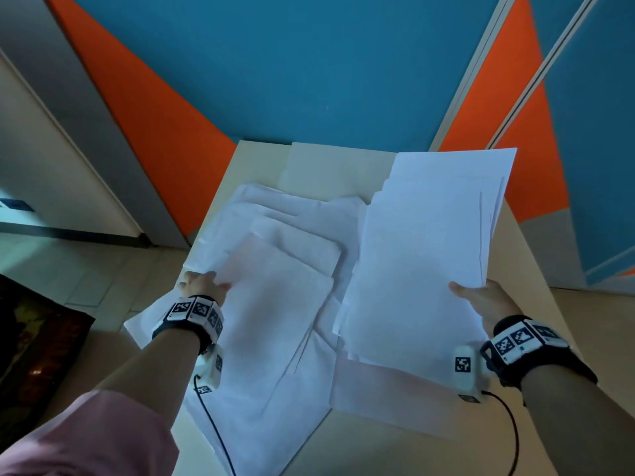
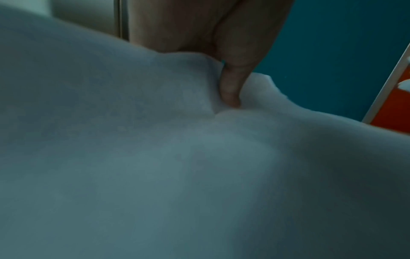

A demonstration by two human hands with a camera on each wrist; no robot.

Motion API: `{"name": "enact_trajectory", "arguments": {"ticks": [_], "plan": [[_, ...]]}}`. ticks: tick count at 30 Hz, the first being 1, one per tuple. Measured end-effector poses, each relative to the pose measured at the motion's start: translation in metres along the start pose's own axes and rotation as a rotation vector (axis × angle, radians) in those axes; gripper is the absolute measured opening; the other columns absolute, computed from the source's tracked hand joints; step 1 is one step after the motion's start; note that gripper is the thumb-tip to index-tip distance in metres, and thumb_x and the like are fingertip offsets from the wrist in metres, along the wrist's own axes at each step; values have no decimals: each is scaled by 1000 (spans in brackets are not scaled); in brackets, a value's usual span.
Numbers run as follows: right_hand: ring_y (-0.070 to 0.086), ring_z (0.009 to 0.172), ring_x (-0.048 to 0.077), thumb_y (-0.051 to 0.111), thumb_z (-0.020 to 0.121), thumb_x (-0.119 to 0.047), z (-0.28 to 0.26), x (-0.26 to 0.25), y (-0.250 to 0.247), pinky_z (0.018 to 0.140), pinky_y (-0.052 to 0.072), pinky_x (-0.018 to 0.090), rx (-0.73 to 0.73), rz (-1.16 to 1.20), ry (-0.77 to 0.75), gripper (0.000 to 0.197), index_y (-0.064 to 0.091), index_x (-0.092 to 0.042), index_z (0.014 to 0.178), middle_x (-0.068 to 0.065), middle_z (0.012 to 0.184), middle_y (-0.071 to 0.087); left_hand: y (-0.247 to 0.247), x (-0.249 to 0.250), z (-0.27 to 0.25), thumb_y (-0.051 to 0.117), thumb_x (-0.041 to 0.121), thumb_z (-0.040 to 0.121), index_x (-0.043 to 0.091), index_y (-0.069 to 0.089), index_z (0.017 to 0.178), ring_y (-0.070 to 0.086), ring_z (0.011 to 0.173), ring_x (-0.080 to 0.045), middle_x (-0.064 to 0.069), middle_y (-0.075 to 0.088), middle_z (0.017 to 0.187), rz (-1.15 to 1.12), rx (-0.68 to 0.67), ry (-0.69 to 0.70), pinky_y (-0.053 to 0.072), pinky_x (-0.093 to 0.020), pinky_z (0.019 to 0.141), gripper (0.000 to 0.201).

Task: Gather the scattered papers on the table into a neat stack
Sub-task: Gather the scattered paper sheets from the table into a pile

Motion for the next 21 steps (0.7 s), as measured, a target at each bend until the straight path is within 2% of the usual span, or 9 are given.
{"name": "enact_trajectory", "arguments": {"ticks": [2, 4, 6, 7, 9, 12, 14, 18, 21], "plan": [[56, 117, 34, 72, 80, -26, 4, 5, -5, 106, 39, 50, 5, 3, -8, 56, 53, -1, 127, 16, 127, 60, 2, -3, 2, 68, 41, 79, 11, 40, 136, 31, 131, -37, -21, 33, 140, -32, 28, -41, 31, -45, 107, 70], [57, 115, 34, 70, 82, -23, 0, 5, -8, 105, 40, 51, 15, -8, 5, 51, 55, 0, 125, 16, 124, 62, 9, -3, 3, 81, 38, 65, 7, 35, 134, 38, 128, -38, -22, 38, 137, -108, 20, -54, 37, -46, 106, 89], [57, 114, 35, 69, 84, -22, -4, 7, -11, 105, 41, 50, 18, -19, 16, 47, 56, 0, 124, 16, 122, 63, 15, 0, 1, 84, 32, 62, 2, 32, 134, 46, 124, -38, -22, 46, 134, -167, -30, -68, 43, -47, 101, 94], [57, 114, 34, 69, 83, -22, -4, 9, -13, 105, 41, 51, 25, -17, 15, 49, 55, -1, 124, 15, 123, 62, 18, 3, 1, 84, 30, 64, 1, 34, 133, 50, 121, -38, -21, 51, 131, -170, -60, -65, 45, -46, 98, 90], [56, 116, 34, 71, 81, -26, -5, 13, -16, 105, 40, 51, 37, -9, 25, 55, 53, -3, 127, 15, 127, 61, 17, 10, -3, 78, 27, 71, 0, 47, 126, 57, 113, -37, -20, 59, 123, -134, -87, -17, 49, -42, 92, 69], [54, 118, 34, 70, 82, -23, -13, 11, -16, 105, 40, 48, 41, -11, 31, 54, 52, -1, 128, 15, 128, 59, 14, 19, -7, 67, 21, 82, -2, 58, 117, 59, 108, -37, -21, 63, 117, -195, -45, 59, 48, -39, 90, 42], [54, 119, 34, 69, 84, -20, -16, 10, -15, 105, 40, 46, 37, -13, 27, 51, 51, 0, 127, 16, 128, 59, 12, 22, -11, 62, 18, 87, -3, 54, 123, 55, 114, -39, -23, 60, 123, -273, -5, 83, 45, -42, 94, 42], [52, 121, 33, 70, 83, -23, -18, 9, -16, 106, 39, 48, 34, -8, 15, 59, 47, 0, 131, 11, 132, 56, -11, 26, -12, 59, 20, 89, 0, 43, 136, 47, 126, -38, -23, 50, 137, -359, 58, 134, 40, -43, 103, 53], [52, 120, 33, 64, 88, -16, -16, 8, -18, 105, 38, 43, 22, -35, 2, 46, 51, 3, 127, 6, 123, 57, -42, 36, -10, 57, 24, 90, -4, 54, 125, 54, 115, -40, -27, 58, 125, -330, 129, 243, 44, -41, 93, 45]]}}
Point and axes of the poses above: each hand's wrist, its own z-axis towards the middle knuckle, its own y-axis out of the palm, x = y × z, the point moved 8 cm from there along z, towards the middle knuckle
